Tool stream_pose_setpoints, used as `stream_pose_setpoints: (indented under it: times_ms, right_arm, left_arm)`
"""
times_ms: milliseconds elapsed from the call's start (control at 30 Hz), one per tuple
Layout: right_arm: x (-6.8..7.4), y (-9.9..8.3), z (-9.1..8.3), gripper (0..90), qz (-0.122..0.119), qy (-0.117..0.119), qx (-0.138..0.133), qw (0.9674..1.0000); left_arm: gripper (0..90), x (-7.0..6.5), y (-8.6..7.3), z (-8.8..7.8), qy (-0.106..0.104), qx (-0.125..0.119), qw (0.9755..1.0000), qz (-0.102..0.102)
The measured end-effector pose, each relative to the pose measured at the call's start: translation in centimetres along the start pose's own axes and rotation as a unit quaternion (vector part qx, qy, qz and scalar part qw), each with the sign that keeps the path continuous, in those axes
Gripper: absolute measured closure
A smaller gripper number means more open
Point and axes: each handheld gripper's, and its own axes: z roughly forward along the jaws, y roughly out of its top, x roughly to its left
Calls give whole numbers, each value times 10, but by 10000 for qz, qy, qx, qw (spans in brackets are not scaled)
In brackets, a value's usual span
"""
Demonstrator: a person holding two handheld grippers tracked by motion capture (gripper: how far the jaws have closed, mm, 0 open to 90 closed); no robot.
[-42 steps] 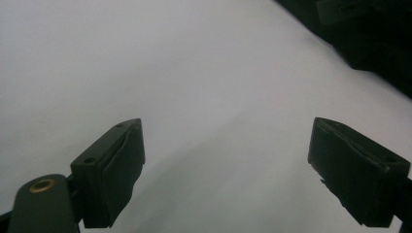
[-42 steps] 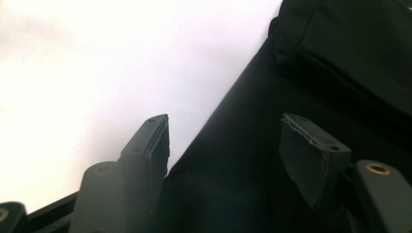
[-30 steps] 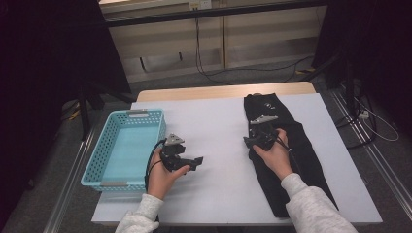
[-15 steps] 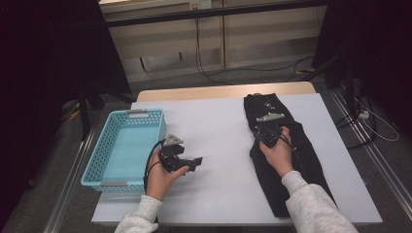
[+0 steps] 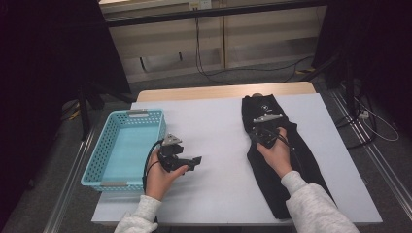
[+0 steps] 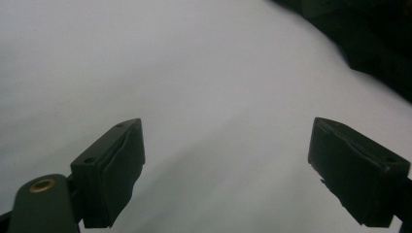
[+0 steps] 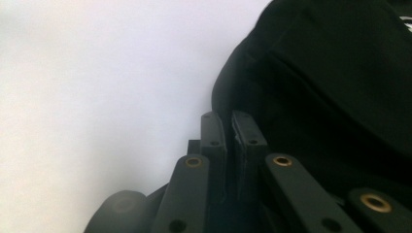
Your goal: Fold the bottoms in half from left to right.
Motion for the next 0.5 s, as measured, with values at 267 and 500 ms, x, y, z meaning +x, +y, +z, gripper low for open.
stream_pose_setpoints:
  times_ms: [267, 500]
  right_arm:
    - [32, 3, 1, 849, -509, 540, 113, 9972]
    - [61, 2, 0, 848, -869, 1043, 178, 9906]
  left_arm:
    - [133, 1, 0, -2, 12, -18, 10000, -41]
    - [133, 2, 0, -2, 6, -16, 10000, -55]
